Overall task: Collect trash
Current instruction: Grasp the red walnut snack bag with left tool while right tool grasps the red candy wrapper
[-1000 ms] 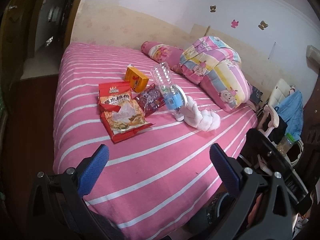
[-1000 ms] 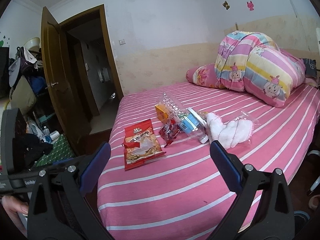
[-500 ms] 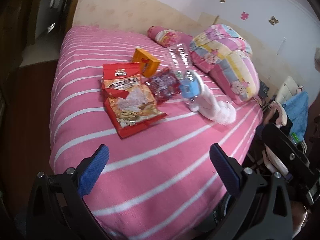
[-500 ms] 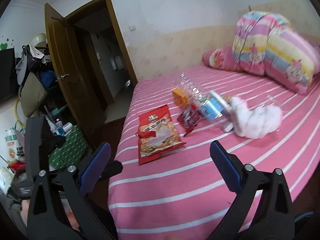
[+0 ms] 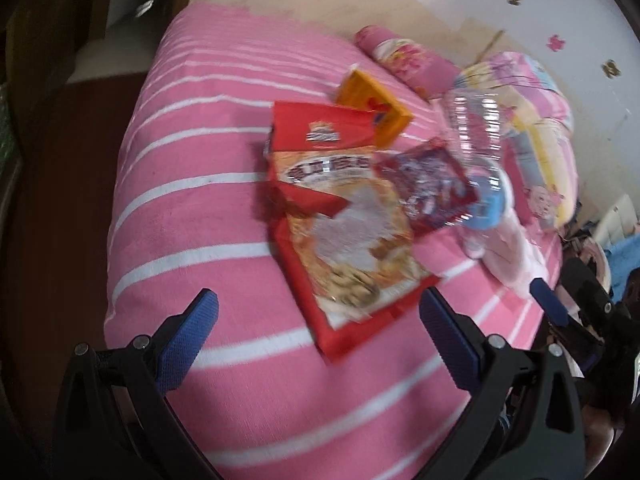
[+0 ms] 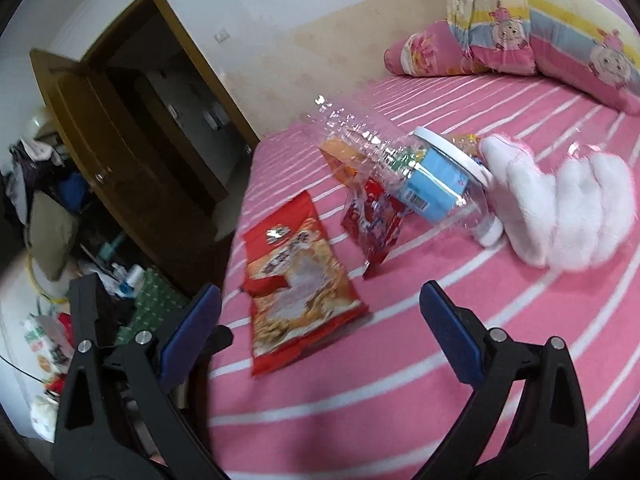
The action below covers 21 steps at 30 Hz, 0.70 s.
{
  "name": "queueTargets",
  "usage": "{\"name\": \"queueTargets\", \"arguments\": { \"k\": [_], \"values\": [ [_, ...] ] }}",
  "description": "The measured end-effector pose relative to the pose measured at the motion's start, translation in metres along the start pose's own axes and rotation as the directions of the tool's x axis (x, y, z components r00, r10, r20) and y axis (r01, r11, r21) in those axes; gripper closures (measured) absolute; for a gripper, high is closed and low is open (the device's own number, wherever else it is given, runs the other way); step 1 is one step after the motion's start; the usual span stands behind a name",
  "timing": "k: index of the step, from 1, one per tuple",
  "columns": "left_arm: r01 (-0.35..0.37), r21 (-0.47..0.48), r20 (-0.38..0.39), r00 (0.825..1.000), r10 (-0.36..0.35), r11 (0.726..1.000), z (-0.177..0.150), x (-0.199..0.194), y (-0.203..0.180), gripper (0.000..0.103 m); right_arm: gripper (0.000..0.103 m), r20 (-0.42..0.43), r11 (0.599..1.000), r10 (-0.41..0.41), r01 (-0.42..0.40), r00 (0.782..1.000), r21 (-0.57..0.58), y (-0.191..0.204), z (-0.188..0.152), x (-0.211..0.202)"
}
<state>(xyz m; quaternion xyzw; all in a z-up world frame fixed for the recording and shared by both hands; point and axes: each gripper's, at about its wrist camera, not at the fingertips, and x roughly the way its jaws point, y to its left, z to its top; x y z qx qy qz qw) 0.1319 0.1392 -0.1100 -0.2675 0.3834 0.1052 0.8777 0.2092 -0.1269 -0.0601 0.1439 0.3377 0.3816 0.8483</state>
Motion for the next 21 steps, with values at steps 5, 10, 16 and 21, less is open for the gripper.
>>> {"name": "queueTargets", "arguments": {
  "k": [5,10,16,21],
  "values": [
    [-0.034,0.007,-0.057,0.998,0.035,0.999,0.016,0.03,0.001,0.007,0.005,-0.024,1.0,-0.015,0.015,1.0,-0.024,0.0,0.014,0.042],
    [-0.08,0.085,-0.075,0.993,0.086,0.993,0.022,0.052,-0.009,0.007,0.005,-0.048,0.998,-0.058,0.057,0.997,-0.01,-0.007,0.023,0.083],
    [-0.114,0.108,-0.08,0.989,0.123,0.988,0.032,0.073,-0.018,0.007,0.01,-0.053,0.992,-0.086,0.091,0.995,0.087,-0.03,0.034,0.119],
    [-0.175,0.171,-0.063,0.98,0.188,0.97,0.031,0.08,-0.033,0.028,0.036,-0.086,0.988,-0.122,0.13,0.989,0.089,-0.036,0.035,0.141]
  ]
}}
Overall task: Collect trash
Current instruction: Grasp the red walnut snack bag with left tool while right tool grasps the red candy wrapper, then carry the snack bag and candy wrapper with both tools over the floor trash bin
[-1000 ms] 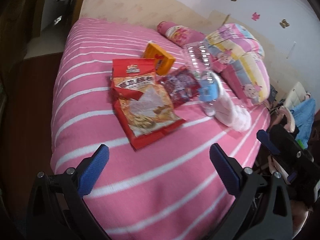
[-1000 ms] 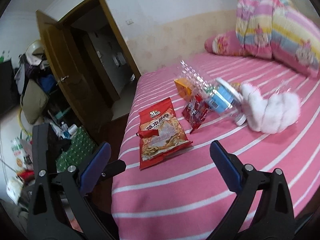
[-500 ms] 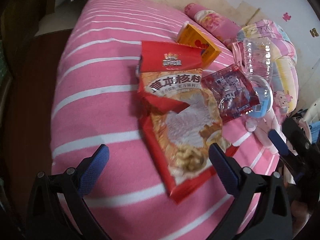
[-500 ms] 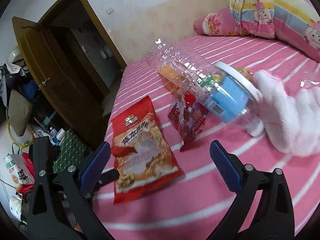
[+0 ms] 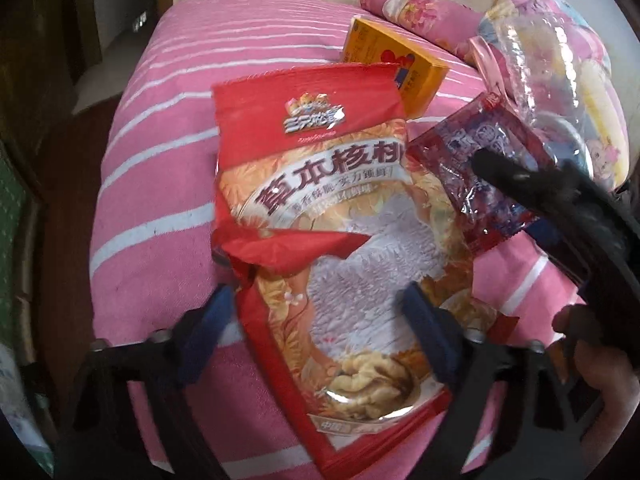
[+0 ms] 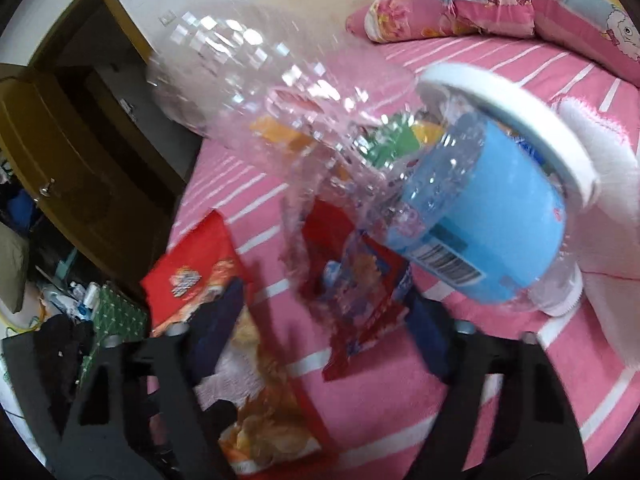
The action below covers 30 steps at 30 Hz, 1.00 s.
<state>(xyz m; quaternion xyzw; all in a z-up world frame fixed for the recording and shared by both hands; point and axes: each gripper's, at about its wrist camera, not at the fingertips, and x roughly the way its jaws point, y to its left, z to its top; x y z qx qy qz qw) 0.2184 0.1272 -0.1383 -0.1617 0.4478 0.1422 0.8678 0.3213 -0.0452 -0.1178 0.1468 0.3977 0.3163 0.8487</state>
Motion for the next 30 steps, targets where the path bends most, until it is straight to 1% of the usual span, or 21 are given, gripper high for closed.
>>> {"name": "queueTargets", "arguments": {
  "k": [1,2,3,4,5,6,7,8,11,12,16,19,24,27,30],
  "values": [
    [-0.002,-0.003,0.003,1.0,0.002,1.0,0.001,0.0,-0.001,0.031,0.04,-0.009,1.0,-0.002,0.002,1.0,0.01,-0.003,0.0,0.005],
    [-0.006,-0.009,0.004,1.0,0.006,1.0,0.002,0.0,0.0,0.036,0.049,-0.015,1.0,-0.003,0.003,1.0,0.017,-0.004,0.0,0.008],
    [-0.008,-0.017,0.005,1.0,0.009,1.0,0.003,0.0,0.0,0.041,0.055,-0.02,1.0,-0.006,0.006,1.0,0.018,-0.005,0.0,0.01],
    [-0.013,-0.035,0.007,1.0,0.013,0.999,0.004,-0.001,0.003,0.044,0.071,-0.027,1.0,-0.009,0.009,1.0,0.016,-0.005,0.0,0.012],
    [-0.016,-0.041,0.009,1.0,0.016,0.999,0.005,-0.002,0.004,0.054,0.076,-0.031,1.0,-0.008,0.008,0.999,0.011,-0.004,-0.001,0.013],
    [-0.016,-0.046,0.011,1.0,0.017,0.999,0.006,-0.003,0.006,0.064,0.078,-0.029,1.0,0.001,-0.001,1.0,0.004,-0.002,-0.002,0.012],
    [-0.014,-0.05,0.01,1.0,0.014,0.999,0.006,-0.004,0.008,0.069,0.083,-0.026,1.0,0.008,-0.008,1.0,-0.004,0.0,-0.002,0.011],
    [-0.007,-0.055,0.011,1.0,0.008,0.998,0.006,-0.006,0.009,0.073,0.086,-0.024,1.0,0.012,-0.012,1.0,-0.011,0.002,-0.002,0.01],
    [0.025,-0.069,0.009,1.0,-0.024,0.997,0.007,-0.008,0.013,0.076,0.087,-0.009,0.999,0.014,-0.014,1.0,-0.032,0.007,-0.005,0.003],
    [0.039,-0.08,0.006,0.999,-0.039,0.996,0.006,-0.009,0.015,0.085,0.087,-0.006,0.999,0.014,-0.014,1.0,-0.033,0.009,-0.005,0.001],
    [0.117,-0.155,0.006,0.993,-0.118,0.981,-0.002,-0.018,0.029,0.089,0.087,0.003,0.999,0.023,-0.023,1.0,-0.025,0.01,-0.009,-0.018],
    [0.149,-0.186,0.018,0.989,-0.148,0.971,-0.017,-0.032,0.033,0.09,0.088,0.003,0.999,0.021,-0.021,1.0,-0.048,0.015,-0.016,-0.034],
    [0.19,-0.184,0.053,0.982,-0.184,0.964,-0.038,-0.059,0.033,0.09,0.088,0.011,0.991,0.017,-0.015,1.0,-0.129,0.029,-0.029,-0.07],
    [0.2,-0.176,0.08,0.979,-0.188,0.964,-0.052,-0.079,0.035,0.09,0.088,0.008,0.984,0.007,-0.006,1.0,-0.177,0.035,-0.037,-0.089],
    [0.22,-0.217,0.085,0.975,-0.206,0.951,-0.068,-0.091,0.042,0.09,0.088,0.003,0.982,0.026,-0.025,1.0,-0.19,0.038,-0.047,-0.103]
  ]
}}
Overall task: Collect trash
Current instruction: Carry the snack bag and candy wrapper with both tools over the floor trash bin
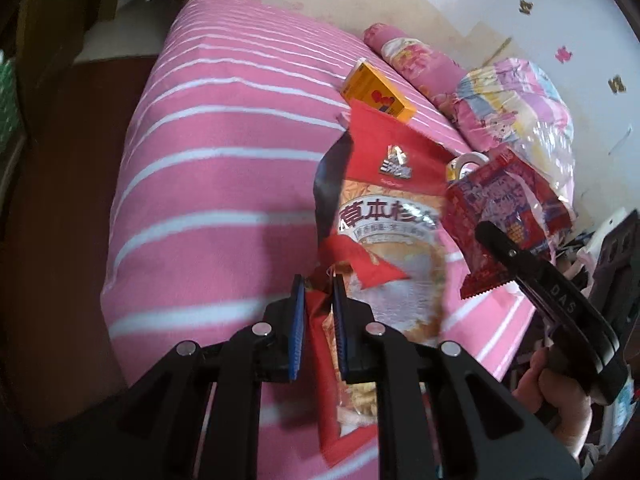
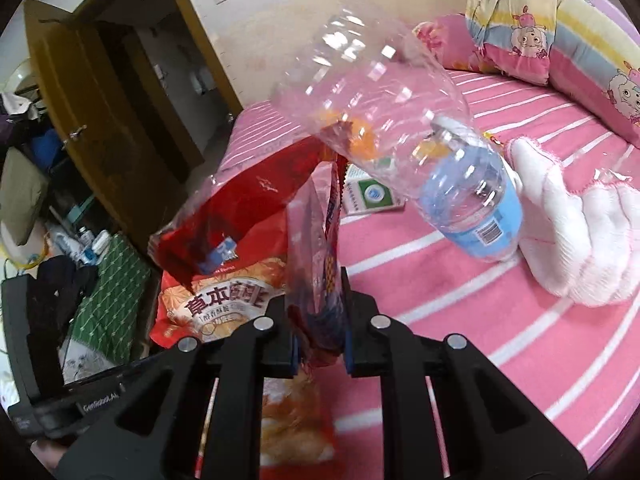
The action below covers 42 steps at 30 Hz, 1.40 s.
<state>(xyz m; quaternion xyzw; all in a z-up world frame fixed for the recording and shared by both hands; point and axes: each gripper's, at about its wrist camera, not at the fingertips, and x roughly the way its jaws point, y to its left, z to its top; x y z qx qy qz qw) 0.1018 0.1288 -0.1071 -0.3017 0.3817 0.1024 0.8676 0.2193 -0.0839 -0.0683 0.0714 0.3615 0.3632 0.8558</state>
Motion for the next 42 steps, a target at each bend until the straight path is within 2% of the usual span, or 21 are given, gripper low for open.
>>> {"name": "queueTargets", "arguments": {
  "k": [3,5,9,11,15,18,22,29,35,42],
  "values": [
    [0.008,-0.038,0.004,1.0,-0.008,0.999,-0.01,-0.012,0.006,0.09,0.088,0.004,0.998,0.07,-0.07,0.998,-0.003,0.003,-0.005,-0.015],
    [0.017,-0.047,0.021,1.0,-0.016,0.999,-0.016,-0.022,0.008,0.09,0.088,0.002,0.985,0.17,-0.17,0.985,0.016,0.002,-0.007,-0.022],
    [0.014,-0.056,0.048,0.999,-0.011,0.998,-0.025,-0.039,0.013,0.09,0.088,-0.008,0.96,0.28,-0.28,0.96,0.001,0.007,-0.008,-0.029],
    [0.008,-0.072,0.052,0.999,-0.004,0.997,-0.029,-0.045,0.018,0.09,0.088,-0.017,0.955,0.297,-0.298,0.955,-0.015,0.012,-0.008,-0.027],
    [-0.011,-0.115,0.058,0.998,0.018,0.993,-0.033,-0.055,0.036,0.09,0.088,-0.089,0.942,0.336,-0.336,0.938,0.014,0.02,-0.013,-0.006],
    [-0.016,-0.146,0.071,0.997,0.026,0.989,-0.032,-0.062,0.05,0.09,0.088,-0.107,0.94,0.34,-0.341,0.934,0.006,0.03,-0.015,0.007],
    [-0.016,-0.143,0.099,0.995,0.03,0.99,-0.028,-0.072,0.057,0.09,0.088,-0.091,0.934,0.354,-0.357,0.931,-0.014,0.044,-0.014,0.007],
    [0.027,-0.133,0.145,0.989,-0.007,0.991,-0.027,-0.093,0.058,0.09,0.088,-0.05,0.948,0.291,-0.295,0.955,-0.121,0.07,-0.021,-0.014],
    [0.048,-0.067,0.191,0.981,-0.034,0.997,-0.036,-0.118,0.034,0.09,0.088,0.027,0.957,0.241,-0.233,0.97,-0.172,0.065,-0.029,-0.058],
    [0.092,0.031,0.246,0.965,-0.097,0.995,-0.052,-0.16,-0.014,0.09,0.088,0.122,0.967,0.216,-0.195,0.969,-0.165,0.052,-0.037,-0.12]
  ]
}}
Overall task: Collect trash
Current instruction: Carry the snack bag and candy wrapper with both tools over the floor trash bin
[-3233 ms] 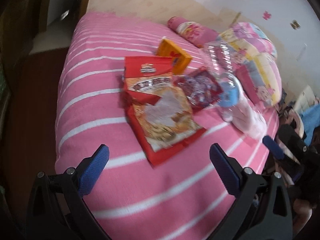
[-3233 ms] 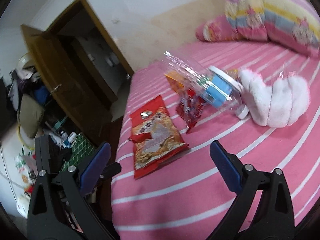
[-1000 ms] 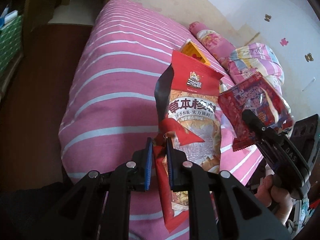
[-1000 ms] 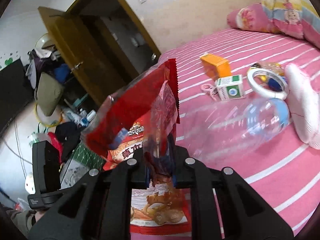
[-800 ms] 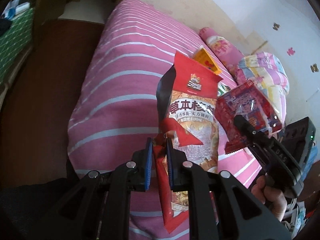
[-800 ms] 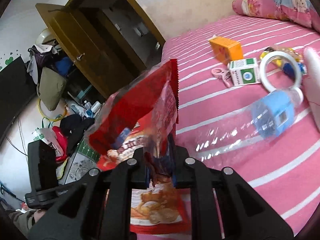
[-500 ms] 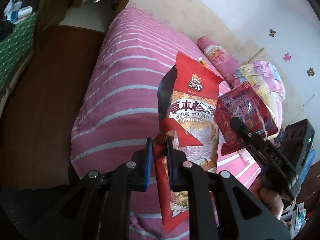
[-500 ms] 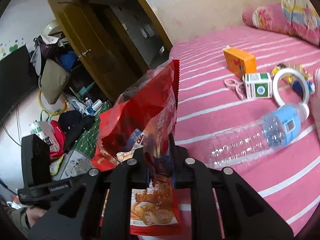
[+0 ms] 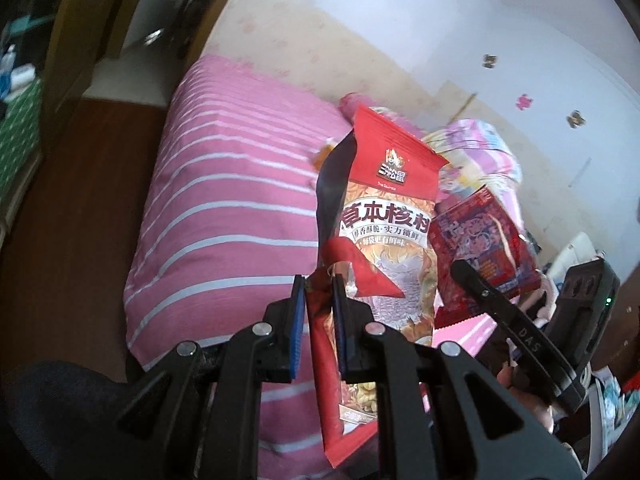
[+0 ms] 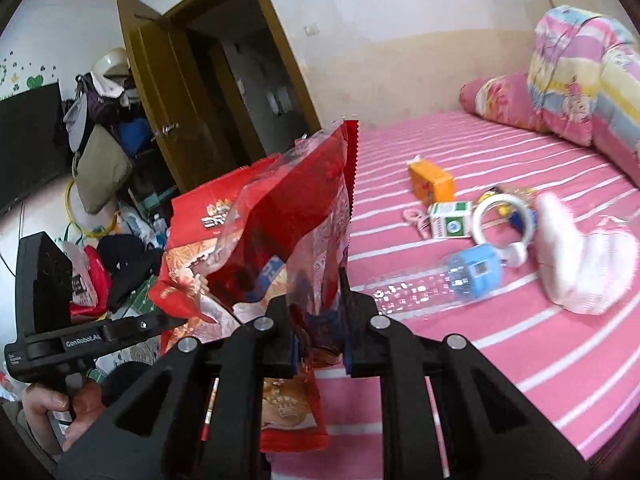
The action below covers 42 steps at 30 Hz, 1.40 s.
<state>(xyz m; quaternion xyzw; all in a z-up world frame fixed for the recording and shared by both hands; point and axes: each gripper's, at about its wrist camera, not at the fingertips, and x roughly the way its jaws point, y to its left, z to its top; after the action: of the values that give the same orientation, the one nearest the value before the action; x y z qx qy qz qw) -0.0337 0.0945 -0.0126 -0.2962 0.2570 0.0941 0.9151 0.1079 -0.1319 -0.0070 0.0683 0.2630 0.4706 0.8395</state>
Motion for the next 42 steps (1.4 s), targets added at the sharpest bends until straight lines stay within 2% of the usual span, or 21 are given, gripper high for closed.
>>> {"name": "queueTargets", "arguments": {
  "k": [5,9,15,19,24,27,31,33,36,40,42],
  "values": [
    [0.059,0.059,0.02,0.998,-0.06,0.997,-0.003,-0.025,-0.042,0.09,0.088,0.051,0.998,-0.054,0.055,0.997,-0.026,0.01,0.0,-0.052],
    [0.115,0.11,0.006,0.993,-0.116,0.987,-0.008,-0.031,-0.08,0.09,0.088,0.091,0.992,-0.119,0.123,0.989,-0.036,0.004,-0.003,-0.091],
    [0.211,0.181,-0.058,0.977,-0.204,0.961,-0.024,-0.023,-0.134,0.09,0.088,0.146,0.974,-0.224,0.224,0.964,0.017,-0.021,-0.016,-0.153],
    [0.277,0.229,-0.138,0.958,-0.25,0.933,-0.045,-0.002,-0.177,0.09,0.088,0.151,0.952,-0.305,0.295,0.94,0.088,-0.049,-0.036,-0.19],
    [0.357,0.268,-0.267,0.92,-0.287,0.895,-0.085,0.03,-0.221,0.09,0.088,0.126,0.906,-0.409,0.385,0.904,0.178,-0.089,-0.075,-0.233],
    [0.397,0.285,-0.353,0.89,-0.29,0.872,-0.114,0.056,-0.248,0.09,0.088,0.094,0.869,-0.467,0.436,0.879,0.232,-0.113,-0.101,-0.255],
    [0.439,0.302,-0.471,0.84,-0.268,0.846,-0.153,0.095,-0.282,0.09,0.088,0.032,0.81,-0.533,0.498,0.846,0.31,-0.149,-0.137,-0.279],
    [0.459,0.316,-0.531,0.811,-0.246,0.83,-0.177,0.113,-0.298,0.09,0.088,-0.015,0.768,-0.567,0.535,0.824,0.352,-0.168,-0.161,-0.29],
    [0.48,0.339,-0.593,0.777,-0.213,0.809,-0.209,0.134,-0.319,0.09,0.088,-0.088,0.711,-0.597,0.577,0.798,0.402,-0.197,-0.193,-0.299],
    [0.492,0.371,-0.683,0.719,-0.128,0.787,-0.253,0.174,-0.341,0.09,0.088,-0.205,0.629,-0.614,0.63,0.762,0.456,-0.23,-0.236,-0.302],
    [0.489,0.396,-0.709,0.701,-0.08,0.777,-0.269,0.192,-0.348,0.09,0.088,-0.257,0.589,-0.612,0.648,0.748,0.482,-0.244,-0.256,-0.301]
  ]
}}
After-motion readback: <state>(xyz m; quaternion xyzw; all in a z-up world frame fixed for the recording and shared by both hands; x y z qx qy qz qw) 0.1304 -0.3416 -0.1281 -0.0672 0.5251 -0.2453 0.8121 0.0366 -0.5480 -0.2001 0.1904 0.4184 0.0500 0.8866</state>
